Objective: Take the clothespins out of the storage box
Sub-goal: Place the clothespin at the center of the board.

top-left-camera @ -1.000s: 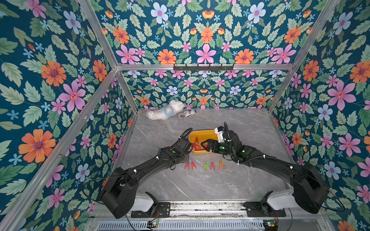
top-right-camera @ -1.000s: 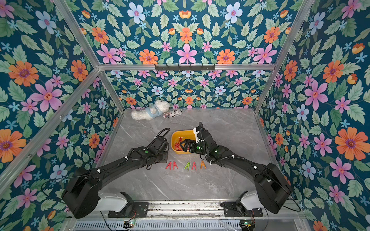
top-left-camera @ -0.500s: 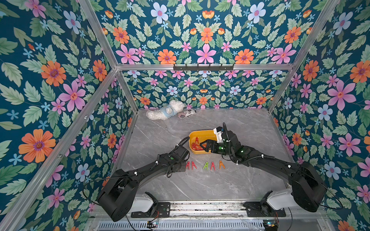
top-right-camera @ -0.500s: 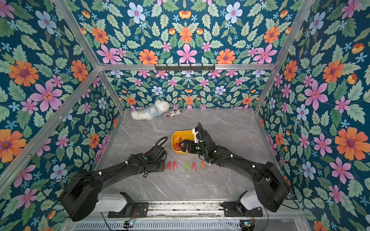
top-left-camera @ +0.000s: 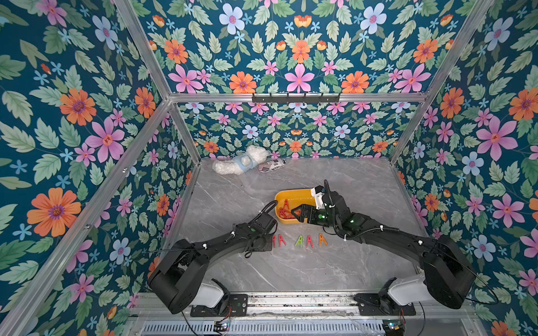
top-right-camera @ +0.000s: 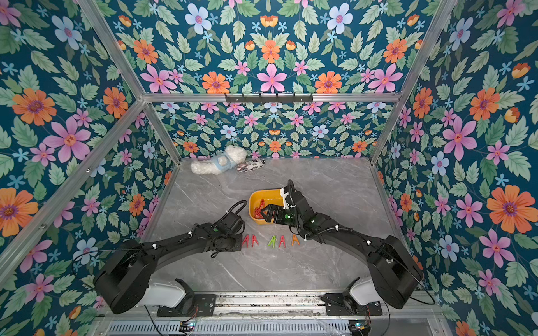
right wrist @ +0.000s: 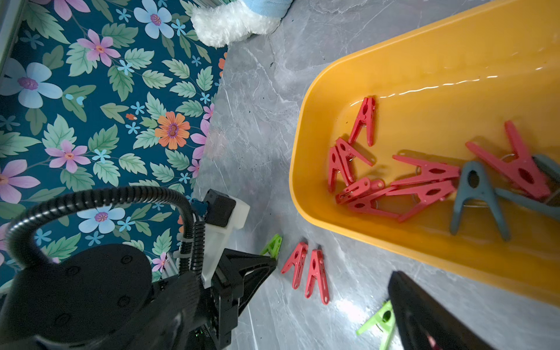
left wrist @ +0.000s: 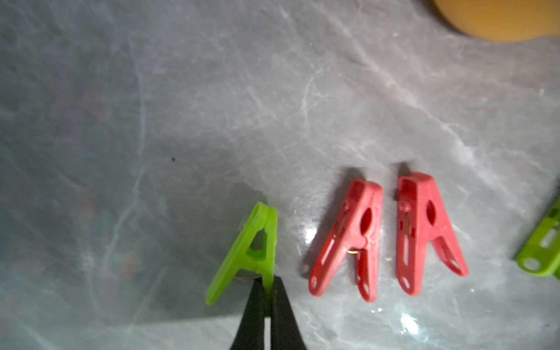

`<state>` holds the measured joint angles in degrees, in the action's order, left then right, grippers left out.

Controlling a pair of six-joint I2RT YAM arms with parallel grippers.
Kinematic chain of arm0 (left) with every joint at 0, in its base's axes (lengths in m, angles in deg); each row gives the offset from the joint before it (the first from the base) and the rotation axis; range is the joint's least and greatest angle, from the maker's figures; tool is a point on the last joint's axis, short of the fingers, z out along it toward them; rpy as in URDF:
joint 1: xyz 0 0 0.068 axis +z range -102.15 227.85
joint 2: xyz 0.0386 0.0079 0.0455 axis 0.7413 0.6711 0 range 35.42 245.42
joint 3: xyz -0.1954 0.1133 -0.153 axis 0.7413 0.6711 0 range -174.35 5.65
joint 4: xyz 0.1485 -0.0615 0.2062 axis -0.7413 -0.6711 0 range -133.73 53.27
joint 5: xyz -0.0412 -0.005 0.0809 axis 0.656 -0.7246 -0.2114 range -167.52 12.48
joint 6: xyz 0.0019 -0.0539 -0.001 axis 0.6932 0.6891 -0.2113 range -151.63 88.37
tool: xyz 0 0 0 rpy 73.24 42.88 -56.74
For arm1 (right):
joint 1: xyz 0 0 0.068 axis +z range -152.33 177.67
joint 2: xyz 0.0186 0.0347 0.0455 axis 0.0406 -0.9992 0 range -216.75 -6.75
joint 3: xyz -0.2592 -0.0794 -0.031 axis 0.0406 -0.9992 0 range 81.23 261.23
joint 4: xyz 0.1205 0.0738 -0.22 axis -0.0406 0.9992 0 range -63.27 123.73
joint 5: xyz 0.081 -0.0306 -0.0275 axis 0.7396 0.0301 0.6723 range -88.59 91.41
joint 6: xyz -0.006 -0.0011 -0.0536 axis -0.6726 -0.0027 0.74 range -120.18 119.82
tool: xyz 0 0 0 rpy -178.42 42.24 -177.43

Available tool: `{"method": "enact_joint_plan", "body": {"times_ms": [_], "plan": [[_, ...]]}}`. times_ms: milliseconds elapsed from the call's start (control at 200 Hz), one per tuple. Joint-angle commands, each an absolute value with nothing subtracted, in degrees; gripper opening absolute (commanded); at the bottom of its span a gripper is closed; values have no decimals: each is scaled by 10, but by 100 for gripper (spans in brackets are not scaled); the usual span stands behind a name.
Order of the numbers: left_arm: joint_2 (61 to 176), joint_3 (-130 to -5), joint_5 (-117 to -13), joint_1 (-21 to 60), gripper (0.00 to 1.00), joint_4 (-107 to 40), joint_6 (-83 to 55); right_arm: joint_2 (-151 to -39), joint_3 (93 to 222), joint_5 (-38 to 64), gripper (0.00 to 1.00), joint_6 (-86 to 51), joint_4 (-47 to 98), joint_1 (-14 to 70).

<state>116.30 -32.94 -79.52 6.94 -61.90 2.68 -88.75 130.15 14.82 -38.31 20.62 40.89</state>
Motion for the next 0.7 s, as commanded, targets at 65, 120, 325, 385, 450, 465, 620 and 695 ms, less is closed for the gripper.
{"method": "enact_joint_plan", "body": {"times_ms": [65, 120, 325, 385, 450, 465, 620, 695], "plan": [[1166, -330, -794, 69, 18, -613, 34, -887, 1304, 142, 99, -391, 190, 410], [1165, -330, -794, 69, 20, -614, 34, -889, 1305, 141, 99, -388, 192, 409], [1150, -338, -805, 69, 26, -628, 37, -905, 1329, 121, 99, -369, 217, 410], [1143, -344, -812, 69, 29, -636, 37, -916, 1344, 104, 99, -361, 234, 409], [1132, -353, -818, 69, 34, -643, 38, -929, 1361, 88, 99, -347, 251, 409], [1129, -355, -820, 70, 35, -644, 39, -932, 1367, 85, 99, -344, 256, 409], [1103, -376, -837, 70, 51, -654, 44, -975, 1420, 49, 99, -315, 300, 409], [1091, -390, -841, 70, 65, -659, 46, -993, 1440, 35, 99, -303, 313, 409]]}}
